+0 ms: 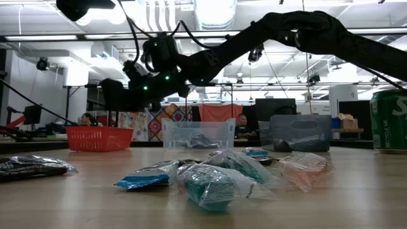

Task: Sort candy
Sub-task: Put the black chocolate bar into the transparent bin

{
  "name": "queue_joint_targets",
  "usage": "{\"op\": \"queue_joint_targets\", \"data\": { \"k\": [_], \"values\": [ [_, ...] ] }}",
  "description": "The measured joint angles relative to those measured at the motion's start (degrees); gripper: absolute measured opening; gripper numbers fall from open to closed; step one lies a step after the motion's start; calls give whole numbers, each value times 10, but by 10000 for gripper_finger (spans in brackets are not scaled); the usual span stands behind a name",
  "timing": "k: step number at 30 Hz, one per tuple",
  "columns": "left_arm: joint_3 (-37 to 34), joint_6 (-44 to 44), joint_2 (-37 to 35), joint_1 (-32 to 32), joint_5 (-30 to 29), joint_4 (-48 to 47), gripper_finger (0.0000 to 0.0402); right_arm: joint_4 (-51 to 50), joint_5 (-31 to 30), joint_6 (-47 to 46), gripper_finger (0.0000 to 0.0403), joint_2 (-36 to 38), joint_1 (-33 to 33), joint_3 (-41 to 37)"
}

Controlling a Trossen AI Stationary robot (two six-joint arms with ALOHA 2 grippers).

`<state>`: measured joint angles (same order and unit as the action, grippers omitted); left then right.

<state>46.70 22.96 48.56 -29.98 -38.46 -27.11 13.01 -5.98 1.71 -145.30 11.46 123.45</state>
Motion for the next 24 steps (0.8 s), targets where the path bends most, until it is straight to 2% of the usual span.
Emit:
{"op": "queue_joint_targets", "data": {
  "k": [6,13,17,22,24],
  "values": [
    [0,19,0,0,3,-6,126,-124,22,18,168,49,-3,-1],
    [0,79,3,-15,17,-24,126,-316,26,74,162,153,-24,-30],
    [0,108,20,-40,19,-25,126,-381,25,83,153,230,-39,-85],
    [0,159,73,-59,23,-24,126,-396,24,73,153,342,-76,-195],
    [0,183,100,-60,58,-26,126,-398,16,64,154,387,-95,-242]
  ]
}}
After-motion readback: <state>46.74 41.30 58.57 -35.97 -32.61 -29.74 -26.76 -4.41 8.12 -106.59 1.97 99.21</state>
